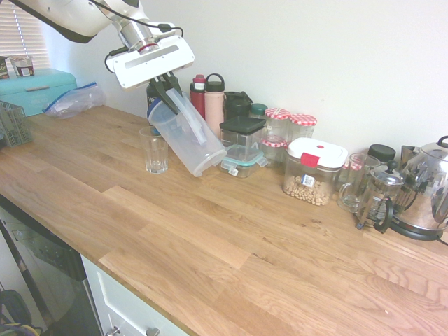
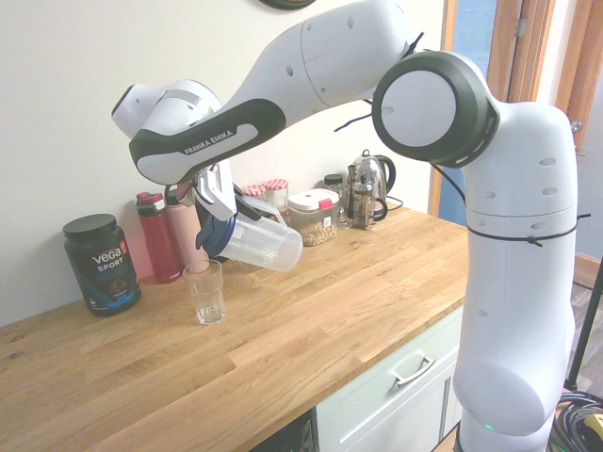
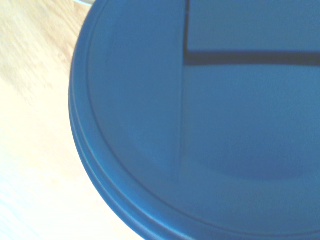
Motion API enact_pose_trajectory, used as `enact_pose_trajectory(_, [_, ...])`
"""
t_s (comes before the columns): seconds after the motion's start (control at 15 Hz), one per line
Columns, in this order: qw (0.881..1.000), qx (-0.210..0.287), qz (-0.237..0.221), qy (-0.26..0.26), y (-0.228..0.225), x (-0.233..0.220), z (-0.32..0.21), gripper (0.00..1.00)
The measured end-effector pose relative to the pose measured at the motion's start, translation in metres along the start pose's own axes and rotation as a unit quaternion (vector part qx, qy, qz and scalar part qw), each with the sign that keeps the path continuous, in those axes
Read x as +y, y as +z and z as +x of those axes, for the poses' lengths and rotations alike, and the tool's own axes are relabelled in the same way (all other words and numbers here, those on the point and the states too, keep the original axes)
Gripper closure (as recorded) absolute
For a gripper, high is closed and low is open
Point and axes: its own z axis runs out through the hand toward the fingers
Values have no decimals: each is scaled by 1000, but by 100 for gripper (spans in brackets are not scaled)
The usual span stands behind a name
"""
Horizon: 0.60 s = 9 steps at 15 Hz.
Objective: Pour me some water
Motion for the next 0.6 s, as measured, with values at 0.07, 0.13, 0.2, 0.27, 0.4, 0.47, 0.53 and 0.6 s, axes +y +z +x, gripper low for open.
enact_pose_trajectory(0.07, [1000, -1, -4, -5, 1, -5, 2, 100])
enact_pose_trajectory(0.13, [1000, -1, -9, -8, 2, -9, 3, 100])
enact_pose_trajectory(0.2, [1000, -1, -12, -12, 3, -12, 5, 100])
enact_pose_trajectory(0.27, [1000, -2, -14, -14, 4, -14, 6, 100])
enact_pose_trajectory(0.4, [1000, -2, -15, -14, 4, -15, 6, 100])
enact_pose_trajectory(0.47, [1000, -1, -15, -14, 4, -15, 6, 100])
enact_pose_trajectory(0.53, [1000, -1, -15, -14, 4, -15, 6, 100])
enact_pose_trajectory(0.6, [1000, -1, -14, -13, 4, -14, 6, 100])
